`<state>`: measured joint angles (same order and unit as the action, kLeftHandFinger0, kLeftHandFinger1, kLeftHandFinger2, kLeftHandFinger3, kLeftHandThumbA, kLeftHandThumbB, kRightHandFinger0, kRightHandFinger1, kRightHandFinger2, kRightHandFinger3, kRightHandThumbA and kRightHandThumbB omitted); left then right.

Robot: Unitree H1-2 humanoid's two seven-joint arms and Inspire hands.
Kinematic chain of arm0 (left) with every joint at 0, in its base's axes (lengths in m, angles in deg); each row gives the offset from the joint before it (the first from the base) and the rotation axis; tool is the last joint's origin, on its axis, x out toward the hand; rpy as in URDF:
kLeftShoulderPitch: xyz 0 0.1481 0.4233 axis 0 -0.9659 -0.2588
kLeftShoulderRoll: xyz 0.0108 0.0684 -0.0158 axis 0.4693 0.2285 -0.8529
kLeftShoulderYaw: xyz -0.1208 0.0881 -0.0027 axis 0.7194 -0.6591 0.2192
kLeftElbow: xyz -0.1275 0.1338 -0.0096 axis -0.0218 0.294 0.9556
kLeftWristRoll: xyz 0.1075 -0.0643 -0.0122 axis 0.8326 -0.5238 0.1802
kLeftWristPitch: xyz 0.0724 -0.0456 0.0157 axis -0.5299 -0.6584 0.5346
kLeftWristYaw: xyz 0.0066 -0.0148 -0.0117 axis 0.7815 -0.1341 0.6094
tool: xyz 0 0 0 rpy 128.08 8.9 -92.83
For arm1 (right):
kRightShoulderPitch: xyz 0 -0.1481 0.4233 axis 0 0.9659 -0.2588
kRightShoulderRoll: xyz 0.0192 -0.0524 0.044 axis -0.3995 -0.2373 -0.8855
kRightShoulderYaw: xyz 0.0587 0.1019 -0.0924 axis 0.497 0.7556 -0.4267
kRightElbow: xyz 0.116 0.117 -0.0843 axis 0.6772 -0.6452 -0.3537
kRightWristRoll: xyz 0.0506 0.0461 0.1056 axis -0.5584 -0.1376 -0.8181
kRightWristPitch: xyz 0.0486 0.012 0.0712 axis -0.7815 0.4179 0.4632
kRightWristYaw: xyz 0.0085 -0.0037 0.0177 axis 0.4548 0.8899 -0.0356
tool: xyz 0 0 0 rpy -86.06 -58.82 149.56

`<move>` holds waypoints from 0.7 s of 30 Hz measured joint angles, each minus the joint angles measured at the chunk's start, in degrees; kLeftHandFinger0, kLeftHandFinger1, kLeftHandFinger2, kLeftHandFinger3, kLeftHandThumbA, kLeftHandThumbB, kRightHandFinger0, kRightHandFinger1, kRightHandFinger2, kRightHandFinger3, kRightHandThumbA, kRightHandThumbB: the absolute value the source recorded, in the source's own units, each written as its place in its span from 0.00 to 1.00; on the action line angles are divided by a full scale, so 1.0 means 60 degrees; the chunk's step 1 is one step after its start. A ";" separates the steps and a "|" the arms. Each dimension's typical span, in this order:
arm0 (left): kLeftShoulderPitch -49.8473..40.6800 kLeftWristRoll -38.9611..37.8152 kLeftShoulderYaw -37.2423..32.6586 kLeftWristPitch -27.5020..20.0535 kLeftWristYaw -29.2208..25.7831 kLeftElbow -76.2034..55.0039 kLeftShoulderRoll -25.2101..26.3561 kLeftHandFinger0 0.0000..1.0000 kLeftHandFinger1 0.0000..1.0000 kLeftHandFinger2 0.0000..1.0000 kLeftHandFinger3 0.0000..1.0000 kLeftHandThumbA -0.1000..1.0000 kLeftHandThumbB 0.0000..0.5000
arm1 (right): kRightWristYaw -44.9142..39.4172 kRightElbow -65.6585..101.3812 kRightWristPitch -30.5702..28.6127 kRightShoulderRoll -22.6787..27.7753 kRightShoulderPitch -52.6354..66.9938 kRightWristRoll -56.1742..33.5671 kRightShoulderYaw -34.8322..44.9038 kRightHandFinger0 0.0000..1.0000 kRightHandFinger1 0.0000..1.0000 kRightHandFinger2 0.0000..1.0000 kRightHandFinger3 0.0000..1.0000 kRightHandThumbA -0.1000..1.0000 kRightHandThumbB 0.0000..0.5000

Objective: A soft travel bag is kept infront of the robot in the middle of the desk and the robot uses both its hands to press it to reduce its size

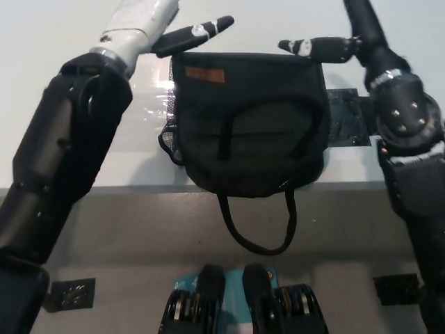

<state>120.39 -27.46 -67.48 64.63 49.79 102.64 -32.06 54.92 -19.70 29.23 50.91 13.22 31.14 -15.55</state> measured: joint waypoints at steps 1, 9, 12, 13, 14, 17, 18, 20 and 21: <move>0.0112 0.0053 -0.0113 0.0004 -0.0024 0.0251 -0.0026 1.00 1.00 1.00 1.00 1.00 0.30 | 0.0013 -0.0349 -0.0006 -0.0060 -0.0127 -0.0004 -0.0005 1.00 1.00 1.00 1.00 1.00 0.55; 0.0741 0.0436 -0.0903 0.0021 -0.0318 0.2319 -0.0503 1.00 1.00 1.00 1.00 1.00 0.30 | 0.0250 -0.2357 -0.0144 -0.0506 -0.0833 0.0052 -0.0214 1.00 1.00 1.00 1.00 1.00 0.53; 0.0825 0.0529 -0.1102 0.0030 -0.0412 0.2839 -0.0743 1.00 1.00 1.00 1.00 1.00 0.35 | 0.0356 -0.2858 -0.0302 -0.0557 -0.0903 0.0099 -0.0364 1.00 1.00 1.00 1.00 1.00 0.47; 0.0832 0.0550 -0.1155 0.0043 -0.0442 0.2943 -0.0814 1.00 1.00 1.00 1.00 1.00 0.34 | 0.0385 -0.2997 -0.0362 -0.0557 -0.0907 0.0118 -0.0426 1.00 1.00 1.00 1.00 1.00 0.51; 0.0841 0.0570 -0.1206 0.0064 -0.0458 0.3036 -0.0890 1.00 1.00 1.00 1.00 1.00 0.33 | 0.0416 -0.3166 -0.0429 -0.0561 -0.0919 0.0138 -0.0482 1.00 1.00 1.00 1.00 1.00 0.49; 0.0900 0.0640 -0.1373 0.0133 -0.0480 0.3236 -0.1062 1.00 1.00 1.00 1.00 1.00 0.24 | 0.0563 -0.3640 -0.0606 -0.0582 -0.0953 0.0177 -0.0593 1.00 1.00 1.00 1.00 1.00 0.52; 0.0929 0.0687 -0.1487 0.0157 -0.0494 0.3281 -0.1112 1.00 1.00 1.00 1.00 1.00 0.24 | 0.0626 -0.3814 -0.0664 -0.0596 -0.0960 0.0191 -0.0640 1.00 1.00 1.00 1.00 1.00 0.50; 0.0954 0.0746 -0.1614 0.0178 -0.0516 0.3314 -0.1170 1.00 1.00 1.00 1.00 1.00 0.21 | 0.0715 -0.3970 -0.0762 -0.0627 -0.0956 0.0199 -0.0695 1.00 1.00 1.00 1.00 1.00 0.49; 0.0959 0.0769 -0.1666 0.0190 -0.0526 0.3328 -0.1194 1.00 1.00 1.00 1.00 1.00 0.19 | 0.0747 -0.4007 -0.0812 -0.0646 -0.0953 0.0201 -0.0717 1.00 1.00 1.00 1.00 1.00 0.49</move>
<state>126.14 -22.85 -77.47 65.77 46.64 122.61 -39.23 59.41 -43.74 24.36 47.04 7.51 32.35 -19.85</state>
